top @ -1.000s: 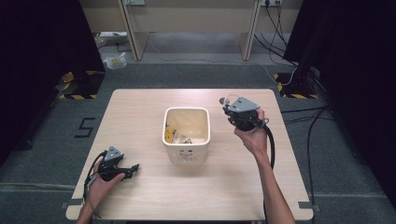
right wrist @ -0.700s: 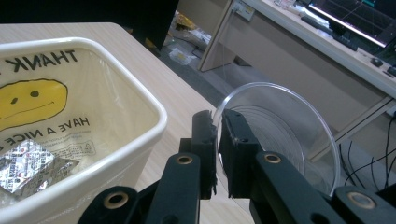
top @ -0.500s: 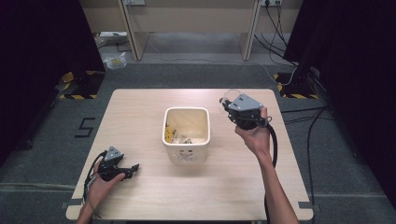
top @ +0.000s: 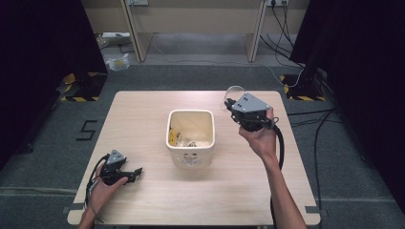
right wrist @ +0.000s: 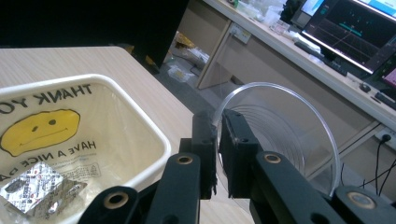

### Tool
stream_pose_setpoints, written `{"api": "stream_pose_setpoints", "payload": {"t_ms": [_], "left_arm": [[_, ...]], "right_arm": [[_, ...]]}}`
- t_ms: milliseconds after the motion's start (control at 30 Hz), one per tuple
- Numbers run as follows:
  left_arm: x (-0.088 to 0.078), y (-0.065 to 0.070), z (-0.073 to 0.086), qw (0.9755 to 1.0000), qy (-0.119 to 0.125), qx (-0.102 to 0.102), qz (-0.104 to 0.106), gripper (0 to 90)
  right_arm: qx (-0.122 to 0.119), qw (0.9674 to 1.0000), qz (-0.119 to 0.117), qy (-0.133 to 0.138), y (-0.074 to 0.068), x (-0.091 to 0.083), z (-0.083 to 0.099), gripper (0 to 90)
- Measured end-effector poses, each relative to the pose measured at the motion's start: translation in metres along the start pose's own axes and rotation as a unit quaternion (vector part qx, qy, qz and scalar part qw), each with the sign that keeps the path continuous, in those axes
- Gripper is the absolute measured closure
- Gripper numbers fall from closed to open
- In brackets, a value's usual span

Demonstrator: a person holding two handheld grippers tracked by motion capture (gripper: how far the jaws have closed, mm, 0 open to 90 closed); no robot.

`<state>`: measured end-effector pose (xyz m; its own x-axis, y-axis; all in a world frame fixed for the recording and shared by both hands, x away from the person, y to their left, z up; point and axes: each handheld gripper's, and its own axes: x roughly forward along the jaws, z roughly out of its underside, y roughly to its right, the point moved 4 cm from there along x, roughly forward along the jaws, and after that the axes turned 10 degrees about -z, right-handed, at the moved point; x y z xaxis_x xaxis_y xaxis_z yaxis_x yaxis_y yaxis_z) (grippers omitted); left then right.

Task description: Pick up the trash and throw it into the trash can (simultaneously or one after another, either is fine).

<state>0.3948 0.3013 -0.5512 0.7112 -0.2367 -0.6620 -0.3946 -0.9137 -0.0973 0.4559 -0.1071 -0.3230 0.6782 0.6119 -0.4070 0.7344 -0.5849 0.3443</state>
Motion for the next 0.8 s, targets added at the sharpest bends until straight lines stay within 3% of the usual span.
{"api": "stream_pose_setpoints", "payload": {"t_ms": [800], "left_arm": [[0.000, 0.000, 0.000, 1.0000, 0.000, 0.000, 0.000, 14.0]], "right_arm": [[-0.019, 0.9994, -0.020, 0.020, -0.015, 0.005, -0.023, 84.4]]}}
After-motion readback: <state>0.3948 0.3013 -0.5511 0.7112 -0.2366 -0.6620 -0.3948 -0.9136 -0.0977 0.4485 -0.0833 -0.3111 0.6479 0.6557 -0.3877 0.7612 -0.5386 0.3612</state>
